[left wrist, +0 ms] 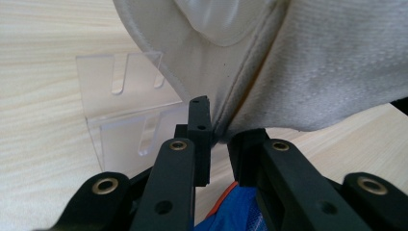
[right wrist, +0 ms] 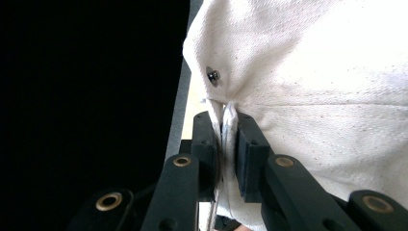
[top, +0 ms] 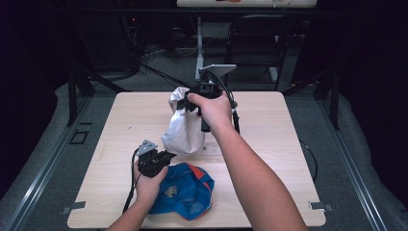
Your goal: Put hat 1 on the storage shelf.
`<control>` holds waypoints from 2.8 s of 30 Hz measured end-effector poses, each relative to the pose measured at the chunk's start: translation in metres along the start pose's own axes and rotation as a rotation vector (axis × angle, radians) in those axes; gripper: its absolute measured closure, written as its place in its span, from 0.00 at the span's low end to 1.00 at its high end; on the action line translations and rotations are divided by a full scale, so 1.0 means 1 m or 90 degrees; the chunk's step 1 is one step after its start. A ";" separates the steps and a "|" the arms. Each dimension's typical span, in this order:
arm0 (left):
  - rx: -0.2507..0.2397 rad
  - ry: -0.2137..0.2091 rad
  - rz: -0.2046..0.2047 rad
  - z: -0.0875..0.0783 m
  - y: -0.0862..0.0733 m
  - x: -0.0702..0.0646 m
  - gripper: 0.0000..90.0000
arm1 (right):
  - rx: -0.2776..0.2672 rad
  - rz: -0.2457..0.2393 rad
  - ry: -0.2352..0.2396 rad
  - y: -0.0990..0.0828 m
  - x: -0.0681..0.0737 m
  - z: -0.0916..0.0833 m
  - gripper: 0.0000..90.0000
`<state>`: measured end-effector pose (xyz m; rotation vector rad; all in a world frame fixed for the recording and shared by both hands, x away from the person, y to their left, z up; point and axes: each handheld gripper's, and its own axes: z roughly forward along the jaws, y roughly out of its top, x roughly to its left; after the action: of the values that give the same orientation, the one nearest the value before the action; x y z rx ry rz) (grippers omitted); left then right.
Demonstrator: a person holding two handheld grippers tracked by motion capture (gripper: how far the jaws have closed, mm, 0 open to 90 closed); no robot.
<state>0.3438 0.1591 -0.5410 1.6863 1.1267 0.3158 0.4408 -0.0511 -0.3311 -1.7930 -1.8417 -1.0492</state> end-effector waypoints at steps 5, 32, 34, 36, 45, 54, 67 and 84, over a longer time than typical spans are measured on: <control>-0.013 -0.016 -0.048 0.001 -0.006 0.003 0.90 | 0.005 -0.002 -0.013 -0.001 -0.005 0.006 0.90; 0.124 0.017 0.089 0.010 0.010 -0.003 0.91 | -0.004 0.016 -0.030 0.000 -0.030 0.006 0.89; 0.115 0.013 0.084 0.008 0.009 -0.002 0.89 | -0.004 0.013 -0.026 -0.001 -0.030 0.005 0.86; 0.100 0.005 0.069 0.004 0.008 0.000 0.82 | -0.010 0.010 -0.024 -0.001 -0.031 0.001 0.83; 0.092 0.005 0.057 -0.031 -0.001 0.013 0.56 | -0.042 -0.018 -0.023 -0.009 -0.040 -0.035 0.72; 0.092 0.058 0.047 -0.050 -0.007 0.036 0.51 | -0.085 -0.066 -0.058 -0.027 -0.065 -0.065 0.66; 0.096 0.101 0.026 -0.056 -0.020 0.066 0.45 | -0.076 -0.112 -0.067 -0.084 -0.126 -0.049 0.60; 0.108 0.142 0.066 -0.062 -0.024 0.072 0.43 | -0.049 -0.153 -0.085 -0.141 -0.175 0.003 0.60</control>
<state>0.3269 0.2543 -0.5567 1.8989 1.2611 0.4956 0.3279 -0.1585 -0.4926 -1.7540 -2.1689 -1.1223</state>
